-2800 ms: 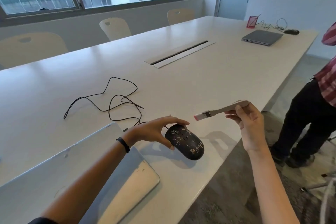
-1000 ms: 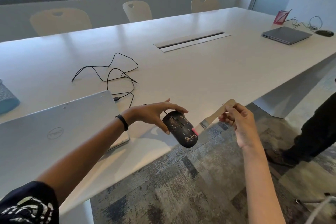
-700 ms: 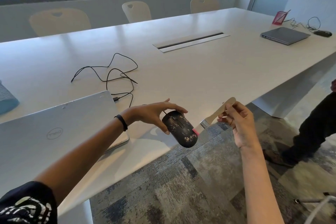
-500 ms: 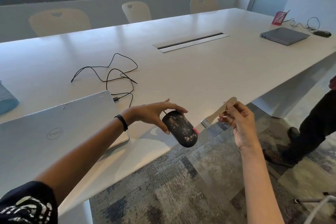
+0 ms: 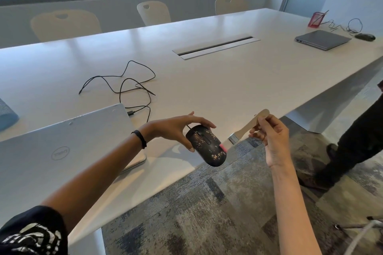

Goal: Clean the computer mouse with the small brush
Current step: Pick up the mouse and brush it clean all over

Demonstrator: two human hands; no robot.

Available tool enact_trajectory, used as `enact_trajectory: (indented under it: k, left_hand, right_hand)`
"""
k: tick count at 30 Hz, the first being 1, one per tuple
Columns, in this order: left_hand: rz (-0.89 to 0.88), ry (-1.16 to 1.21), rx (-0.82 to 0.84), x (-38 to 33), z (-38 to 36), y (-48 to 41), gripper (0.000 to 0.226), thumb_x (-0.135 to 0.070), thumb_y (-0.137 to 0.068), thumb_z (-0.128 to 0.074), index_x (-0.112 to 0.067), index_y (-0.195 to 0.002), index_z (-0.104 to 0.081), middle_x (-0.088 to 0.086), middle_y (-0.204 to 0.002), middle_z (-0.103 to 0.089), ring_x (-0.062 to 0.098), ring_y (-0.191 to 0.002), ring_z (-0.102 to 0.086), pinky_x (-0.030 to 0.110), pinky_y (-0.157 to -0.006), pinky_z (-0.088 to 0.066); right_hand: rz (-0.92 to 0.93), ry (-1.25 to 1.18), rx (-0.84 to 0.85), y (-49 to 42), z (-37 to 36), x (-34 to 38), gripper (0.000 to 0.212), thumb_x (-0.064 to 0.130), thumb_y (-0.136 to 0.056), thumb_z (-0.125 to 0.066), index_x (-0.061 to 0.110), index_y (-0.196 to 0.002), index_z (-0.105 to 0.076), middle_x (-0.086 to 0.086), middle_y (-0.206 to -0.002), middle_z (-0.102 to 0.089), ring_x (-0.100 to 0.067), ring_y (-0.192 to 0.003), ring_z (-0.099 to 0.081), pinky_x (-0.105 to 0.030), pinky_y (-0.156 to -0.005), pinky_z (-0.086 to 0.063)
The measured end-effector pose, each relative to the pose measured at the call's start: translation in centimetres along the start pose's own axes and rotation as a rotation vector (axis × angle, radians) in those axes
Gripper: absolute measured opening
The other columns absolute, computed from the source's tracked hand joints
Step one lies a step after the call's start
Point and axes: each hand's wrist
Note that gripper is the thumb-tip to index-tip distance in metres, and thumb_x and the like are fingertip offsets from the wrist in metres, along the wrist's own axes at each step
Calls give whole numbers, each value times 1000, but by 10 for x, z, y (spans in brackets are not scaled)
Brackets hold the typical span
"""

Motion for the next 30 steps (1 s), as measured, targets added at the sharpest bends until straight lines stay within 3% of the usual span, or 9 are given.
enact_trajectory:
  k: [11,19,22,30]
  left_hand:
    - [-68,-11,-22,2,3,-2,59,-21,-71,-81,-31,-123,-53,-16,-124,-56,2,-125,-45,38,-116,4]
    - [-43,-20,-25,4,3,-4,65,-21,-71,-80,-35,-127,-48,-22,-128,-52,0,-129,-41,44,-117,8]
    - [-38,-26,-29,4,3,-4,67,-20,-71,-81,-32,-128,-48,-20,-129,-52,1,-129,-41,47,-118,7]
    - [-46,-28,-40,3,2,-5,65,-19,-71,-81,-29,-128,-51,-18,-125,-54,4,-127,-43,41,-118,6]
  right_hand:
    - [1,14,-1,-1,3,1,4,19,-84,-66,19,-82,-69,4,-65,-69,-8,-53,-63,-20,-50,-53]
    - [3,-1,-4,-1,2,2,5,21,-82,-67,22,-79,-71,4,-67,-69,-9,-53,-63,-21,-49,-53]
    - [18,13,-21,-1,2,1,15,12,-90,-63,20,-80,-71,5,-64,-69,-8,-50,-61,-21,-49,-53]
    - [34,-15,-45,1,0,0,17,12,-93,-59,20,-86,-72,5,-67,-72,-7,-50,-62,-21,-49,-54]
Point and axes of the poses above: each hand's wrist, its own y-axis away from the middle knuckle, its own z-axis out of the back of the hand, x = y × z
